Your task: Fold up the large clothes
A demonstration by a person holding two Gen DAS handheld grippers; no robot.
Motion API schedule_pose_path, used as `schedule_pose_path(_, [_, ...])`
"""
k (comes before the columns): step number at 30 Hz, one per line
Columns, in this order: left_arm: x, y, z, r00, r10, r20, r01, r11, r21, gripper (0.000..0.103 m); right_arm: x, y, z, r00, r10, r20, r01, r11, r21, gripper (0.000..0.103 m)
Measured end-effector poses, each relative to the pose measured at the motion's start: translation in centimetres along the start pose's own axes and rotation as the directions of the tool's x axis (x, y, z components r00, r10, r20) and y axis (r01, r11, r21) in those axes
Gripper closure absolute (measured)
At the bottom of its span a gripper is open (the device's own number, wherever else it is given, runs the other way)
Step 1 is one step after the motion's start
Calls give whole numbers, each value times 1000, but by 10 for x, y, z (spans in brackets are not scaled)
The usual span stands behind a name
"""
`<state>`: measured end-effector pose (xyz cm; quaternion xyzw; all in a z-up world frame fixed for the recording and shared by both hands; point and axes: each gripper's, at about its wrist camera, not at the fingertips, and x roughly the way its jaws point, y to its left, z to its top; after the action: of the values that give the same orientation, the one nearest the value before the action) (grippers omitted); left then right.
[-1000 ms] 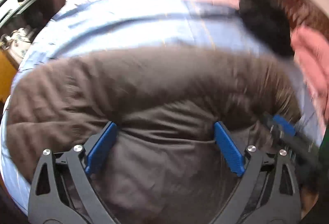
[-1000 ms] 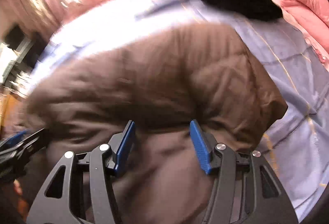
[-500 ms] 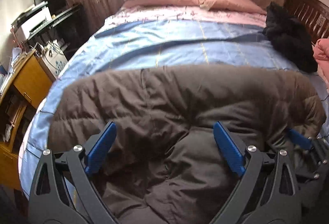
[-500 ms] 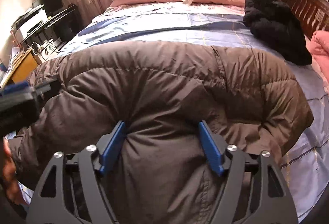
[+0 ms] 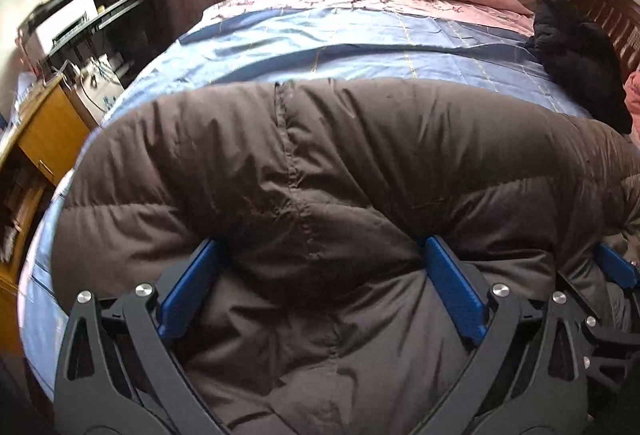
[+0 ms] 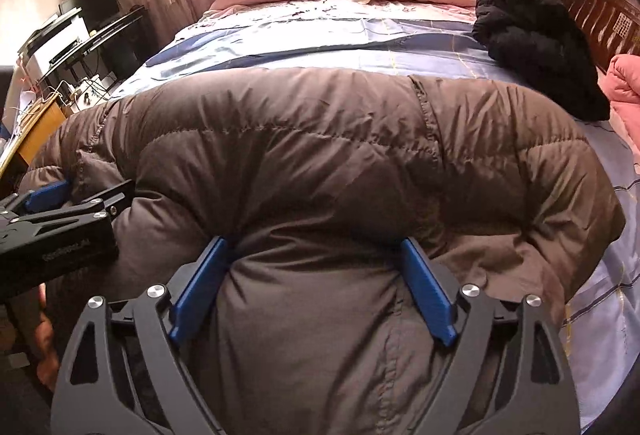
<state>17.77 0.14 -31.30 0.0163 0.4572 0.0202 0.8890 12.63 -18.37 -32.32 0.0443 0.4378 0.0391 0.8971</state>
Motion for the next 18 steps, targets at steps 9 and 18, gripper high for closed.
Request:
schedule_pose_path(9, [-61, 10, 29, 994, -63, 87, 71, 993, -94, 2, -9, -21, 8, 998, 33, -60, -25, 991, 131, 1])
schedule_pose_path(18, [-262, 7, 72, 956, -44, 291, 63, 996, -56, 2, -168, 28, 78, 997, -71, 27, 71, 997, 22, 1])
